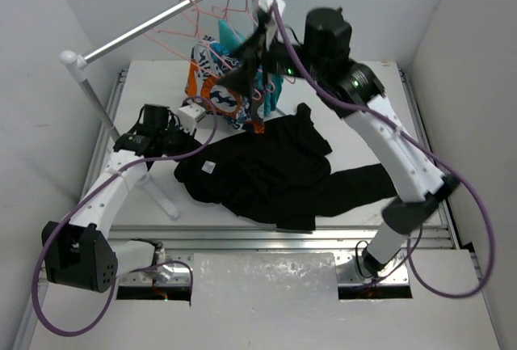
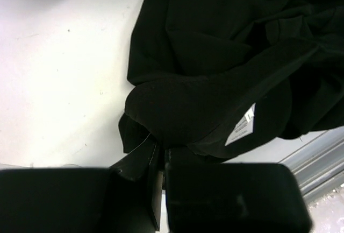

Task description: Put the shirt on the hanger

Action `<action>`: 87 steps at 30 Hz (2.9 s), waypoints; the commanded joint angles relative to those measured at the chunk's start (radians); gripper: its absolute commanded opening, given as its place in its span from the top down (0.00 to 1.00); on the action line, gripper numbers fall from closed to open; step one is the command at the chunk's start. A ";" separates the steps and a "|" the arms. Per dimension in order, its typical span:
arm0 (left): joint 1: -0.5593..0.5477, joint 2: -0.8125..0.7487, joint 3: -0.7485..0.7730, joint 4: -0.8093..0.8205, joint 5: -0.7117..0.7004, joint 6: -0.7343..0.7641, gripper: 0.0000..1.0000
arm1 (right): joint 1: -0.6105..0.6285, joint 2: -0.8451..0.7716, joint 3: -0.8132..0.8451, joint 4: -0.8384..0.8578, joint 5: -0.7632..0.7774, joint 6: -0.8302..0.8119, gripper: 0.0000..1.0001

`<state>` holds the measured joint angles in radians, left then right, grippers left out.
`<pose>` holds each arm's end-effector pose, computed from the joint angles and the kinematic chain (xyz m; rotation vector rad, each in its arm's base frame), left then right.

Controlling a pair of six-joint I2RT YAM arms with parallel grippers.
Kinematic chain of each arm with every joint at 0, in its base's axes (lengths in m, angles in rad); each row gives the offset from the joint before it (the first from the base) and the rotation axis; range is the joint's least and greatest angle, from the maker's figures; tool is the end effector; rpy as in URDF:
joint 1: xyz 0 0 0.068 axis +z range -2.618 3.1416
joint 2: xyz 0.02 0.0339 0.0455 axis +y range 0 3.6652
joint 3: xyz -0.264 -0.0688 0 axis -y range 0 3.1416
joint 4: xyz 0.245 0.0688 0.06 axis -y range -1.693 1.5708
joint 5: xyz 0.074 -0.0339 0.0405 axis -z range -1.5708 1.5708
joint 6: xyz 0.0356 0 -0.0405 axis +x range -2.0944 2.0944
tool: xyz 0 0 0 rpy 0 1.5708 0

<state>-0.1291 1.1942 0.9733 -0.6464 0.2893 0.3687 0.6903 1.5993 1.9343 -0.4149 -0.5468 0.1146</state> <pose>0.2417 -0.0416 0.2814 0.7158 2.2953 -0.2419 0.2529 0.2328 0.5063 -0.9013 1.4997 1.0495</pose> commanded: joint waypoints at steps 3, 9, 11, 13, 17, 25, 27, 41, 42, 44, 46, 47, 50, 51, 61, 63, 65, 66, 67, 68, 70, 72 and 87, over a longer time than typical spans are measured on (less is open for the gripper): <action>0.006 -0.010 -0.018 0.086 0.007 -0.011 1.00 | -0.075 0.336 0.403 0.025 0.016 0.046 0.22; 0.008 -0.013 -0.044 0.108 0.027 -0.001 1.00 | -0.078 0.442 0.360 0.286 0.059 0.079 0.20; 0.006 -0.016 -0.047 0.110 0.033 0.003 1.00 | -0.078 0.485 0.390 0.301 0.091 0.071 0.20; 0.006 -0.016 -0.048 0.108 0.042 0.007 1.00 | -0.078 0.501 0.382 0.324 0.105 0.057 0.20; 0.006 -0.033 -0.062 0.114 0.056 0.015 1.00 | -0.078 0.544 0.368 0.320 0.142 0.043 0.22; 0.006 -0.056 -0.074 0.110 0.050 0.030 1.00 | -0.078 0.551 0.283 0.338 0.124 0.068 0.83; 0.006 -0.056 -0.074 0.108 0.045 0.030 1.00 | -0.078 0.512 0.250 0.363 0.119 0.068 0.84; 0.006 -0.050 -0.067 0.136 0.053 0.019 1.00 | -0.046 0.372 0.207 0.393 0.145 0.037 1.00; 0.006 -0.048 -0.062 0.134 0.053 0.019 1.00 | -0.048 0.369 0.213 0.386 0.146 0.039 1.00; 0.006 -0.044 -0.056 0.128 0.051 0.016 1.00 | -0.046 0.354 0.207 0.354 0.151 0.031 1.00; 0.006 -0.044 -0.050 0.125 0.050 0.016 1.00 | -0.045 0.326 0.169 0.334 0.151 0.023 1.00; 0.006 -0.044 -0.044 0.125 0.047 0.015 1.00 | -0.043 0.276 0.132 0.329 0.151 0.014 1.00; 0.006 -0.041 -0.032 0.125 0.039 0.012 1.00 | -0.038 0.126 -0.152 0.387 0.151 0.002 1.00; 0.006 -0.036 -0.030 0.128 0.036 0.009 1.00 | -0.037 0.088 -0.208 0.398 0.151 0.000 1.00; 0.006 0.001 -0.021 0.154 0.002 -0.020 1.00 | -0.028 -0.245 -0.586 0.432 0.214 0.002 1.00; 0.006 0.005 -0.019 0.160 -0.004 -0.024 1.00 | -0.028 -0.318 -0.656 0.418 0.264 -0.012 1.00; 0.006 0.008 -0.018 0.165 -0.013 -0.030 1.00 | -0.028 -0.373 -0.733 0.369 0.327 -0.021 1.00; 0.006 0.013 -0.016 0.169 -0.018 -0.033 1.00 | -0.028 -0.404 -0.764 0.360 0.346 -0.023 1.00; 0.006 0.016 -0.012 0.171 -0.021 -0.034 1.00 | -0.028 -0.471 -0.796 0.352 0.358 -0.023 1.00; 0.006 0.019 -0.007 0.172 -0.028 -0.034 1.00 | -0.028 -0.507 -0.864 0.347 0.376 -0.018 1.00; 0.006 0.024 0.008 0.180 -0.044 -0.036 1.00 | -0.028 -0.606 -0.923 0.331 0.392 -0.006 1.00; 0.006 0.034 0.021 0.185 -0.055 -0.043 1.00 | -0.026 -0.666 -0.989 0.286 0.424 0.003 1.00; 0.006 0.117 0.127 0.180 -0.062 -0.051 1.00 | 0.051 -0.819 -1.342 0.332 0.079 0.069 1.00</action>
<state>-0.1291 1.3094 1.0584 -0.5060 0.2394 0.3305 0.7128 0.7933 0.5831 -0.1898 -0.3412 0.1722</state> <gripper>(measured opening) 0.008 0.013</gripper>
